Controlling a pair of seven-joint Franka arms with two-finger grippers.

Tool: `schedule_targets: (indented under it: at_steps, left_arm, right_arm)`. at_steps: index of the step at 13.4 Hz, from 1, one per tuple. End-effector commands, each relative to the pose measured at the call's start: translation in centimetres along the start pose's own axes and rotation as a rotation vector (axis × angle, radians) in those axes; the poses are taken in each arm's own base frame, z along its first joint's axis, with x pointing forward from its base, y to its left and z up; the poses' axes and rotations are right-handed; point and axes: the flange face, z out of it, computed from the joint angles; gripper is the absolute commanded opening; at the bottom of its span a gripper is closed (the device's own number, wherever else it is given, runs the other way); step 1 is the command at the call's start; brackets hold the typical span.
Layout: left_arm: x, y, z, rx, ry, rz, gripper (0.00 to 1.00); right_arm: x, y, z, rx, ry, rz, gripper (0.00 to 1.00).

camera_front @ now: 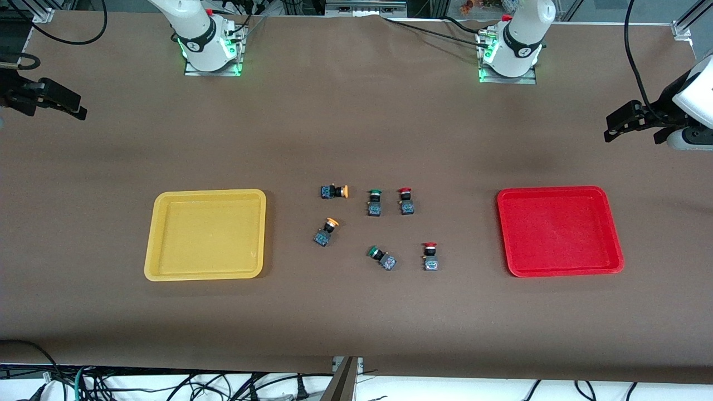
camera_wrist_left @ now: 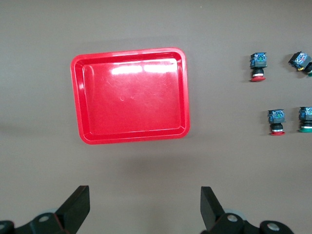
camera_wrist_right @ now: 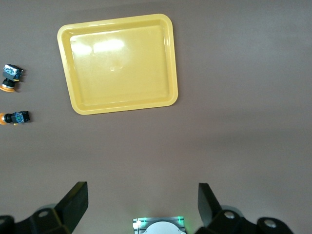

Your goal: Place red and yellow buttons in trays

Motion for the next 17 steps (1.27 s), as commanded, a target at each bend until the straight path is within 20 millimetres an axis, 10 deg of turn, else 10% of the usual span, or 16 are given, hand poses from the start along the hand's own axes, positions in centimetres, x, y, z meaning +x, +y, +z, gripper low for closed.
schedule_targets:
  at_steps: [1, 9, 12, 14, 17]
  left_arm:
    - [-0.3, 0.2, -0.1, -0.003, 0.001, 0.005, 1.00]
    - [-0.2, 0.0, -0.1, -0.006, -0.001, 0.005, 1.00]
    - [3.4, 1.8, 1.4, -0.031, -0.013, 0.037, 1.00]
    - [5.1, 3.1, 4.8, -0.039, -0.067, 0.053, 1.00]
    - [9.5, 11.0, 13.7, -0.054, -0.160, 0.118, 1.00]
  right_arm:
    - [-0.1, 0.1, -0.1, -0.016, -0.010, -0.014, 1.00]
    - [0.4, 0.1, 0.3, -0.018, -0.008, -0.011, 1.00]
    - [3.0, -0.2, 3.5, -0.028, -0.044, -0.002, 1.00]
    - [5.0, -0.1, 6.9, -0.032, -0.105, -0.009, 1.00]
    - [8.9, -2.7, 11.9, -0.023, -0.079, 0.062, 1.00]
